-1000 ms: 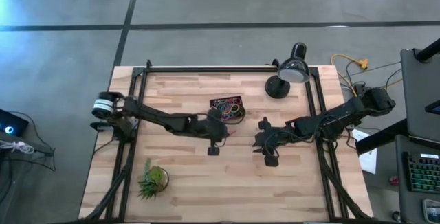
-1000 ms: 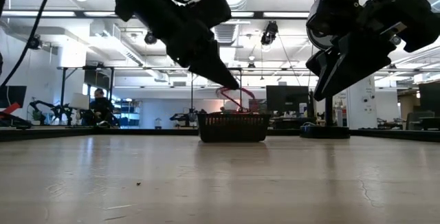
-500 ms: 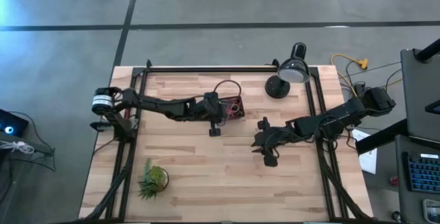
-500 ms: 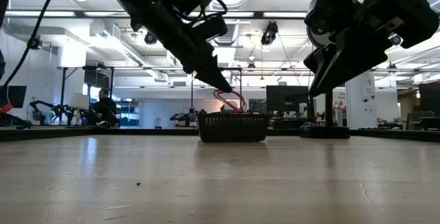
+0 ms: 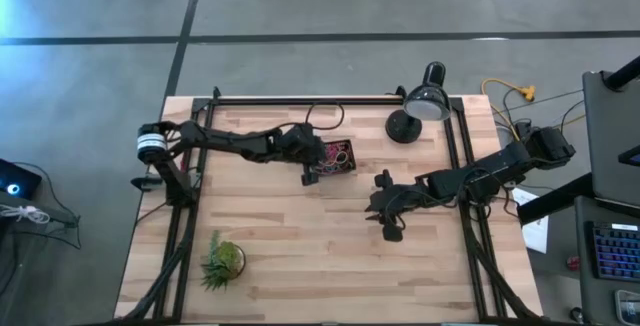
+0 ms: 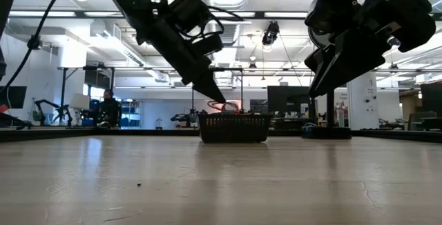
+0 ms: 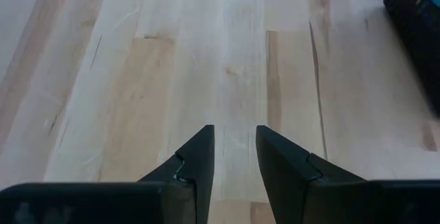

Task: Pick and place rubber bands into bin
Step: Put the red rubber band into the basket, then return to Home Position

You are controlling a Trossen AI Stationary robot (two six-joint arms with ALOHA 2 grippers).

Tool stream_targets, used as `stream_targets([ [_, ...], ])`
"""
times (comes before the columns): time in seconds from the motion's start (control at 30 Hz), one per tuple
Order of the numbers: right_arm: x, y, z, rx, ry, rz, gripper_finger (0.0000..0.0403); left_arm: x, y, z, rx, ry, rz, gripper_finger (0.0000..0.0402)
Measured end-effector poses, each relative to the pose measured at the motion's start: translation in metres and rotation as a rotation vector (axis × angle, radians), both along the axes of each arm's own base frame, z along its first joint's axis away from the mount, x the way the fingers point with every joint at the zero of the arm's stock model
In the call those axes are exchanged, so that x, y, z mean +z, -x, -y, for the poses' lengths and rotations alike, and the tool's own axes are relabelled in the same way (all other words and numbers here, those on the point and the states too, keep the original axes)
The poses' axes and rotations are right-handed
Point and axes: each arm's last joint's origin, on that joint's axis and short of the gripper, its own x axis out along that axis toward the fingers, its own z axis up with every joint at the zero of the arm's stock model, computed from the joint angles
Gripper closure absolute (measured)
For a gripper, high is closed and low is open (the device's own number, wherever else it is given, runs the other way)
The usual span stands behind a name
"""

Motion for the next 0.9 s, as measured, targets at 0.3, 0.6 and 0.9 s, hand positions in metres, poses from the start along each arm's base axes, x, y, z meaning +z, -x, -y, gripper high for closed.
stream_targets([
  [0.3, 0.0, -0.001, 0.0, -0.004, 0.002, 0.011, 0.0301, -0.01, -0.004, -0.001, -0.015, 0.055, -0.01, 0.0393],
  [0.6, 0.0, 0.0, 0.0, -0.004, 0.002, 0.011, 0.0301, -0.011, -0.003, -0.002, 0.01, 0.069, -0.006, 0.0296],
  [0.9, 0.0, 0.0, 0.0, 0.075, 0.058, 0.022, 0.0301, 0.008, -0.011, -0.003, 0.007, 0.052, 0.063, 0.0265],
])
